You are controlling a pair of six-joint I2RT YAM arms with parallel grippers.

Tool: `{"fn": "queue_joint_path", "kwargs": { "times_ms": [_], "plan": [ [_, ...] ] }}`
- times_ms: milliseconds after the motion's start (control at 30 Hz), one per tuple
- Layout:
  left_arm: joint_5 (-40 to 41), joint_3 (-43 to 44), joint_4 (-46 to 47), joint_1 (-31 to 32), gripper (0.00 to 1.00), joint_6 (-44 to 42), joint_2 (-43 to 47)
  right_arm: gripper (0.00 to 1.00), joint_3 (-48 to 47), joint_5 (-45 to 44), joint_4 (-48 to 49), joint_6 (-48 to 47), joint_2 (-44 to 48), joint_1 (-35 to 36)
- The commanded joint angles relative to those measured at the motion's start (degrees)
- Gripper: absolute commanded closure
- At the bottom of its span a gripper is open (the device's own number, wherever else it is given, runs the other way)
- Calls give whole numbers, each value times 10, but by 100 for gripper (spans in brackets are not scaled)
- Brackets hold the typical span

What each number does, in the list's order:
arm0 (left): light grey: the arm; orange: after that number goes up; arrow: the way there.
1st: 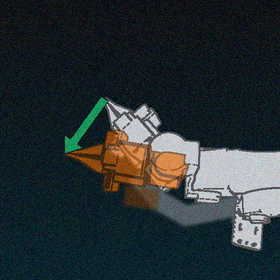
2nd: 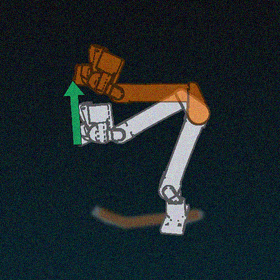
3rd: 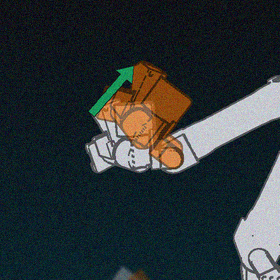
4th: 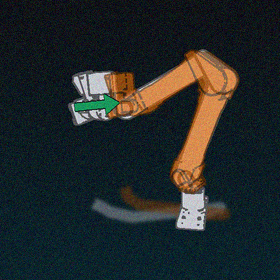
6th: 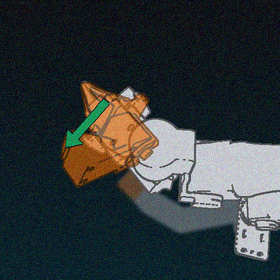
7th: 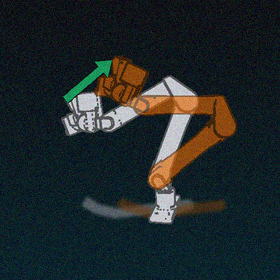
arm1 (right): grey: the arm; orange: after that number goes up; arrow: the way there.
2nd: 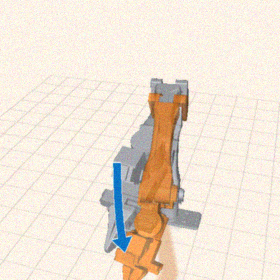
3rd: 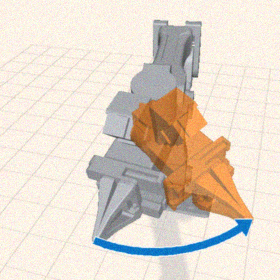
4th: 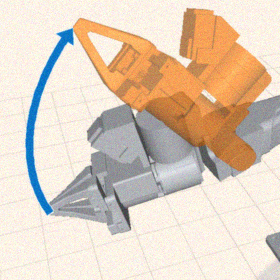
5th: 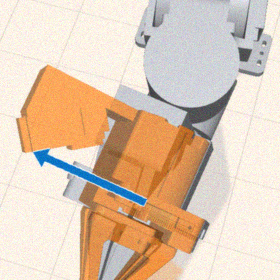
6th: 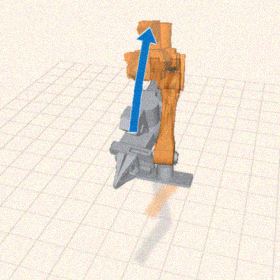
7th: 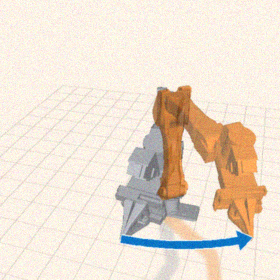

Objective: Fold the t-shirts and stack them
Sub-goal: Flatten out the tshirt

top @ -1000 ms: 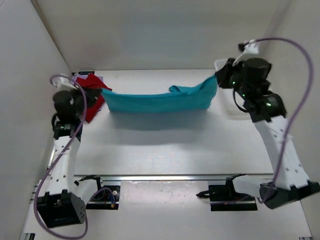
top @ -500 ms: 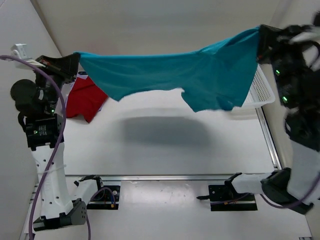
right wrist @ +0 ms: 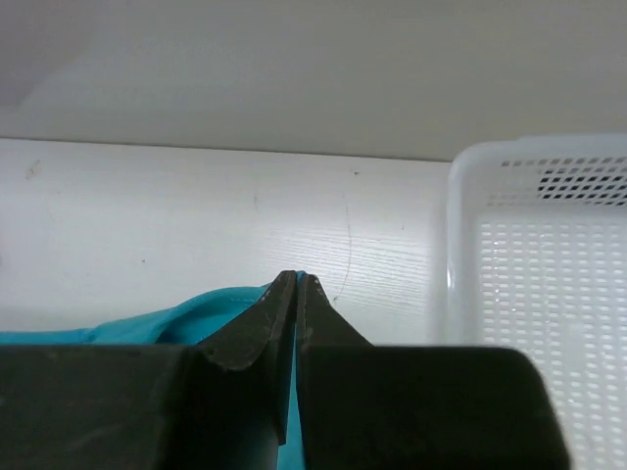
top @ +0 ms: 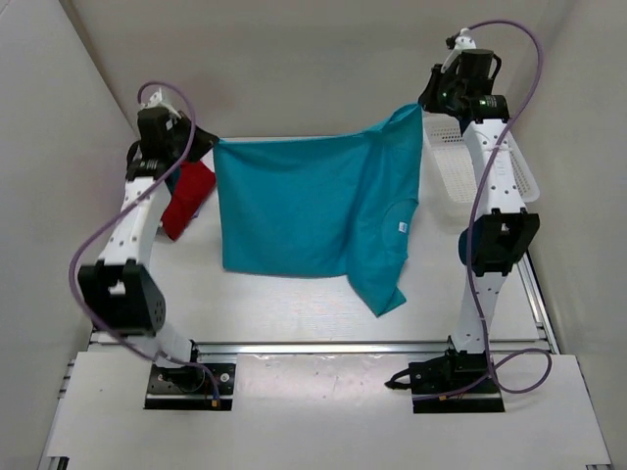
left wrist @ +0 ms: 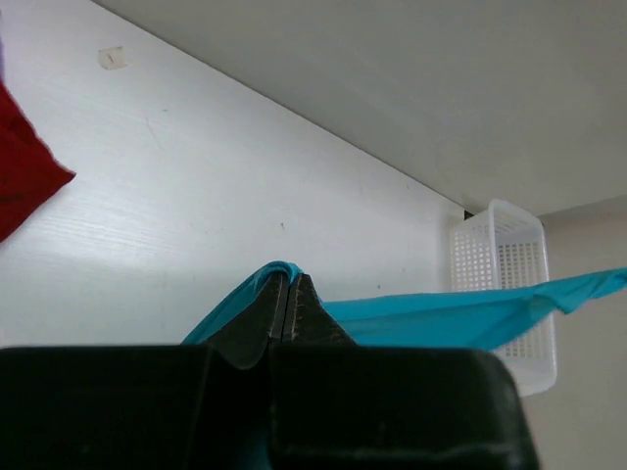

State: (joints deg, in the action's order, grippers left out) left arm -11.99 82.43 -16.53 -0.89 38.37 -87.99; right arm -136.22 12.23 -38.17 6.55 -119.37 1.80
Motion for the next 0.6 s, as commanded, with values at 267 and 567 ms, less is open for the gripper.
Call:
{"fn": "queue_joint_path", "kwargs": {
  "times_ms": [267,567],
  "plan": [
    [3,368,-32,-48,100,21,-141,100,-80,126,300,136,71,-65],
    [21,289,13,-66,100,6,-113,100,-26,104,197,75,94,-65]
  ]
}}
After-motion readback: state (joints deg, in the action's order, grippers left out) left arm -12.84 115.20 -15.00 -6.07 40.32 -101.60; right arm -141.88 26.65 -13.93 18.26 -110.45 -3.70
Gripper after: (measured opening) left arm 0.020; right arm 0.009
